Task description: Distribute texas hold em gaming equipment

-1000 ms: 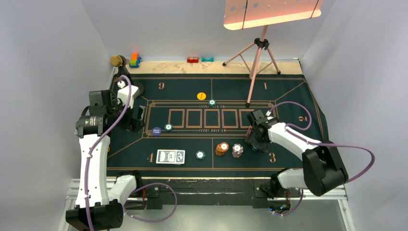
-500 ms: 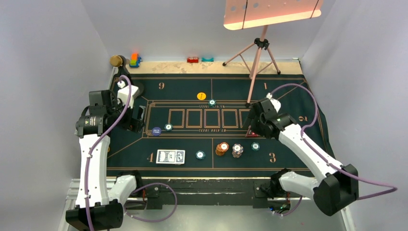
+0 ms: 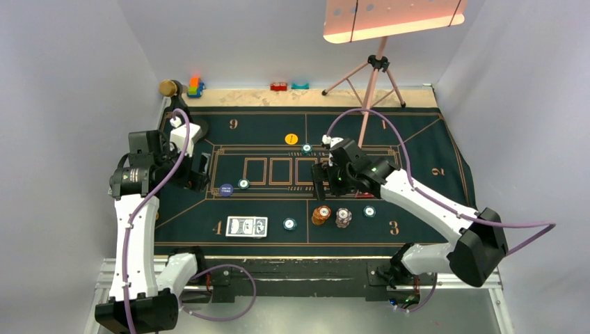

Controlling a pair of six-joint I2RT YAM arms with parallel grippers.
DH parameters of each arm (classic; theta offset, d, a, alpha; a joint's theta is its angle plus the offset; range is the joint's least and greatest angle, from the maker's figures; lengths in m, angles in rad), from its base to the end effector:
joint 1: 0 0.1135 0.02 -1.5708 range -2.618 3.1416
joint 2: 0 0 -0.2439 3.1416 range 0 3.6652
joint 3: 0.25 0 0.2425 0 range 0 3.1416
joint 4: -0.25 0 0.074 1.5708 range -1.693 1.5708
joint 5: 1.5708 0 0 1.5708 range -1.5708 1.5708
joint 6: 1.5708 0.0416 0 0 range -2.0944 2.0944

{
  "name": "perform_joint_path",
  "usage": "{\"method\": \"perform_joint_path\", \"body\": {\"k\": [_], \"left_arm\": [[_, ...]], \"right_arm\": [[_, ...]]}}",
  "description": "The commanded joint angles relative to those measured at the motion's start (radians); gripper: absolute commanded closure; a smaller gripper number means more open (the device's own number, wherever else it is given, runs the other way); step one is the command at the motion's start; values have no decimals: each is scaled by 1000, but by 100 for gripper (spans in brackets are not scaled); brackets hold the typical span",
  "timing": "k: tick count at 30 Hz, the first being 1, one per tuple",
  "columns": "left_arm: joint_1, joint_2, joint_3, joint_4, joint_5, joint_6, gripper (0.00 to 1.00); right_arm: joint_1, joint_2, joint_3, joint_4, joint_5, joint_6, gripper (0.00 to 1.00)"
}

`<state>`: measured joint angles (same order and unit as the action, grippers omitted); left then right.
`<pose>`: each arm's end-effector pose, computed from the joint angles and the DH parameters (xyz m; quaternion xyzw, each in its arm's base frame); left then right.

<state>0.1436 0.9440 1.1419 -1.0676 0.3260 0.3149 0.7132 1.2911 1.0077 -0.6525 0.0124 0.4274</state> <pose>0.1688 0.0110 0.3294 0.1348 0.9186 -0.0714 0.3646 0.1997 0.1721 0.2468 -0.1334 0.9406 0.1636 0.2659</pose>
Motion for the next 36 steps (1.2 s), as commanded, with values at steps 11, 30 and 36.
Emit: {"method": "perform_joint_path", "body": {"k": [11,30,36], "left_arm": [[5,-13,24,3,12,-5,0],[5,-21,27,-2,5,1,0],[5,-22,27,-2,3,1,0]], "right_arm": [[120,126,46,29,-64,-165,2],[190,216,23,13,109,-103,2],[203,205,0,21,103,-68,2]]}}
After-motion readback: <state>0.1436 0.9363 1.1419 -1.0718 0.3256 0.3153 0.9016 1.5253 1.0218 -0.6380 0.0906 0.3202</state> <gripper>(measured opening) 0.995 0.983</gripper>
